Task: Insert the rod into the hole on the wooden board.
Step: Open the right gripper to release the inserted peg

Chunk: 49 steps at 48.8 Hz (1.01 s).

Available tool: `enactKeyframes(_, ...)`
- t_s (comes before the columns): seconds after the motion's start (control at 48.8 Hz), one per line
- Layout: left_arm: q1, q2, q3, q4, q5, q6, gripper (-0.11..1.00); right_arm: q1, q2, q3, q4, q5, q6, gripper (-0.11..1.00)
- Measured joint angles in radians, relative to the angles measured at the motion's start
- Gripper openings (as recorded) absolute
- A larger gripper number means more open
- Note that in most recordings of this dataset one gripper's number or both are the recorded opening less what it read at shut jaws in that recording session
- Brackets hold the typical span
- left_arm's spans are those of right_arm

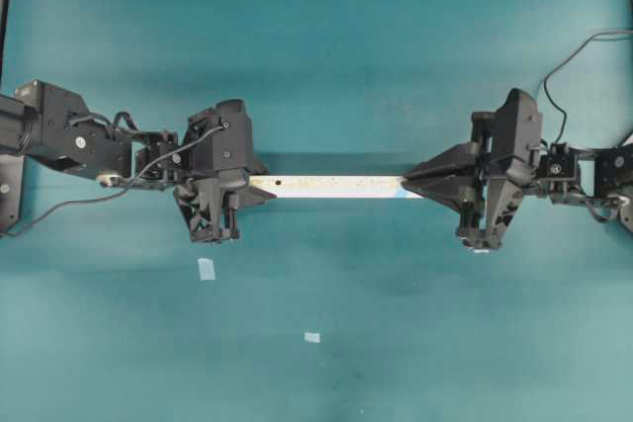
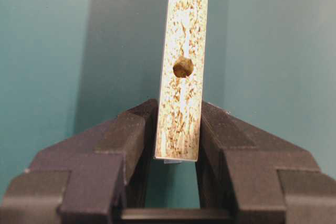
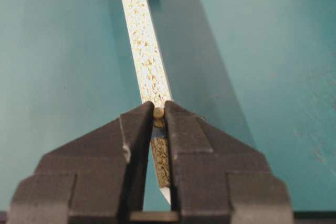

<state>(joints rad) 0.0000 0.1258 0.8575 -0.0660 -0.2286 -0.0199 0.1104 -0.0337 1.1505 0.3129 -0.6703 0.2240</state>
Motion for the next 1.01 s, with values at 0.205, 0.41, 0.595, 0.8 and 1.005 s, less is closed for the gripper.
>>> enactKeyframes(0.205, 0.0, 0.0, 0.0, 0.0, 0.0, 0.0, 0.33, -0.002, 0.002, -0.006, 0.002, 0.015, -0.006, 0.17)
enactKeyframes(0.41, 0.0, -0.002, 0.0, 0.0, 0.0, 0.0, 0.33, 0.005, 0.0, -0.014, 0.0, 0.018, -0.023, 0.67)
enactKeyframes(0.595, 0.0, 0.0, 0.002, 0.0, 0.0, 0.0, 0.33, -0.002, -0.054, -0.002, 0.002, 0.035, -0.051, 0.89)
enactKeyframes(0.8, -0.002, 0.0, 0.003, 0.0, 0.0, 0.0, 0.32, -0.005, -0.155, 0.003, 0.0, 0.048, -0.084, 0.89)
enactKeyframes(1.005, -0.002, -0.002, 0.003, -0.002, 0.0, 0.0, 0.33, -0.026, -0.21, 0.018, 0.0, 0.057, -0.094, 0.89)
